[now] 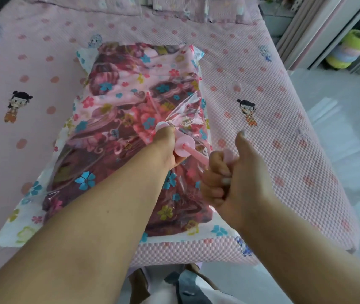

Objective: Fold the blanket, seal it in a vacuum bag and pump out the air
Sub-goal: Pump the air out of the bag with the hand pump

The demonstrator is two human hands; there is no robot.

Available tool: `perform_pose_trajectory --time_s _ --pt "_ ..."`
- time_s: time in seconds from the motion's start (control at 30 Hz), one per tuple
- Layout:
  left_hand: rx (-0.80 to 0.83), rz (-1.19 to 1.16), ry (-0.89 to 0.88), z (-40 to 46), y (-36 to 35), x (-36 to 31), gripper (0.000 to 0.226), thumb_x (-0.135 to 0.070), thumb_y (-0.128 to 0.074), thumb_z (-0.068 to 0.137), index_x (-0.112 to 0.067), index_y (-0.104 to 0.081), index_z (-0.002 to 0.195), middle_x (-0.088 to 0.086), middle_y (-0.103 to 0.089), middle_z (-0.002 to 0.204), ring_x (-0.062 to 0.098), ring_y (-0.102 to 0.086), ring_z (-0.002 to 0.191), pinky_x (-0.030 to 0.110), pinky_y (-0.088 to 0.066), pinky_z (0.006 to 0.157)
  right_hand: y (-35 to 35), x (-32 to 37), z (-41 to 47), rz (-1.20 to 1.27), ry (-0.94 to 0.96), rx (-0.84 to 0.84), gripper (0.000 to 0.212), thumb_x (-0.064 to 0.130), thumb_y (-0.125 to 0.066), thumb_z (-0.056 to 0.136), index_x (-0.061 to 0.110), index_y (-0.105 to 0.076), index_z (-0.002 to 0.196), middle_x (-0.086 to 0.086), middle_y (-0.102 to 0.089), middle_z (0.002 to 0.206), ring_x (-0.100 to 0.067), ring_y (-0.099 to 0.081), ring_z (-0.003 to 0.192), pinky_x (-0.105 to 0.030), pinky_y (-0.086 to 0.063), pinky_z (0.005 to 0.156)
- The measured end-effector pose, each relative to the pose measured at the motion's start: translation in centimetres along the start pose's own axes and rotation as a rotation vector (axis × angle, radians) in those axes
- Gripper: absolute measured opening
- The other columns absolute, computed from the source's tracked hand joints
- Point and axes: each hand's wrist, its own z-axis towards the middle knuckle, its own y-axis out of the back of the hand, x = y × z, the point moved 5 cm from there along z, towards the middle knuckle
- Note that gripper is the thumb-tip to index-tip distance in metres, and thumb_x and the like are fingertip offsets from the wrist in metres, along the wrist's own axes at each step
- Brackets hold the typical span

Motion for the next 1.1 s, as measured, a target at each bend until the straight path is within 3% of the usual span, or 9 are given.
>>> perform_pose_trajectory --time_s 0.13,0.23,0.37,0.43,0.5,0.6,0.83,0.97,1.1 --pt "-0.01 0.008 -0.035 -0.1 -0.3 0.3 0.032 -0.042 -0.043 0.095 -0.015 -0.058 0.084 0.004 -0.064 0.049 0.016 -0.058 0.035 0.02 -0.045 0.032 -1.6 -0.1 4.7 -0.103 0.043 -0.071 0.065 0.059 -0.026 0.097 0.016 -0.026 0.049 0.0 -0.021 0.046 -0.014 -0.016 0.045 -0.029 -0.011 0.05" --pt "0.013 -0.017 -0.024 0.3 -0.2 0.5 0.027 -0.038 -0.047 0.095 -0.014 -0.058 0.101 0.009 -0.067 0.071 0.022 -0.062 0.046 0.019 -0.044 0.035 -0.6 -0.5 2.6 -0.083 0.005 0.028 0.066 0.062 -0.025 0.096 0.016 -0.027 0.049 0.001 -0.022 0.045 -0.014 -0.016 0.045 -0.029 -0.01 0.05" --pt "0.029 0.034 -0.041 0.5 -0.2 0.2 0.03 -0.039 -0.047 0.096 -0.016 -0.051 0.116 0.007 -0.063 0.102 0.028 -0.067 0.096 0.032 -0.055 0.065 1.3 -0.4 -2.0 -0.021 -0.034 0.171 0.068 0.072 -0.033 0.083 0.016 -0.033 0.044 0.003 -0.025 0.039 -0.014 -0.022 0.038 -0.019 -0.024 0.039" --pt "0.044 -0.001 -0.028 0.3 -0.6 0.2 0.035 -0.035 -0.045 0.097 -0.015 -0.051 0.125 0.008 -0.062 0.11 0.028 -0.066 0.09 0.03 -0.057 0.064 0.9 0.1 -0.5 -0.02 -0.017 0.081 0.069 0.07 -0.029 0.088 0.016 -0.031 0.044 0.002 -0.024 0.04 -0.013 -0.02 0.038 -0.02 -0.02 0.04" --pt "0.045 -0.043 -0.042 0.2 -0.8 0.1 0.031 -0.034 -0.043 0.095 -0.012 -0.058 0.112 0.009 -0.067 0.085 0.022 -0.065 0.056 0.021 -0.05 0.041 -0.1 0.2 3.0 -0.078 0.022 -0.066 0.068 0.065 -0.024 0.094 0.016 -0.027 0.048 0.0 -0.022 0.044 -0.014 -0.017 0.041 -0.024 -0.013 0.044" --pt "0.039 -0.009 -0.075 0.0 -0.8 0.2 0.04 -0.037 -0.033 0.098 -0.008 -0.053 0.081 0.006 -0.06 0.043 0.014 -0.054 0.029 0.015 -0.044 0.036 -1.7 0.1 5.7 -0.155 0.062 -0.074 0.062 0.059 -0.025 0.098 0.015 -0.025 0.053 -0.003 -0.02 0.053 -0.014 -0.015 0.046 -0.028 -0.01 0.05" --pt "0.051 0.022 -0.07 0.2 0.1 0.1 0.022 -0.03 -0.038 0.097 -0.014 -0.05 0.087 0.007 -0.059 0.084 0.025 -0.062 0.075 0.024 -0.051 0.051 0.8 -0.8 -1.6 -0.086 -0.016 0.115 0.072 0.075 -0.026 0.085 0.017 -0.032 0.043 0.003 -0.023 0.04 -0.014 -0.018 0.039 -0.022 -0.019 0.039" --pt "0.017 -0.022 -0.052 0.0 0.0 0.4 0.028 -0.039 -0.043 0.095 -0.013 -0.054 0.089 0.007 -0.062 0.079 0.02 -0.061 0.063 0.02 -0.048 0.04 -0.9 -0.6 3.7 -0.156 0.016 -0.089 0.07 0.064 -0.023 0.095 0.015 -0.028 0.045 0.001 -0.023 0.042 -0.014 -0.017 0.041 -0.025 -0.011 0.044" --pt "0.01 0.049 -0.057 0.0 0.3 0.4 0.039 -0.043 -0.037 0.095 -0.011 -0.052 0.08 0.01 -0.06 0.063 0.021 -0.056 0.056 0.018 -0.044 0.042 -1.7 -0.7 5.6 -0.199 0.044 -0.033 0.071 0.06 -0.024 0.097 0.014 -0.03 0.043 0.001 -0.029 0.041 -0.013 -0.022 0.037 -0.023 -0.017 0.042"
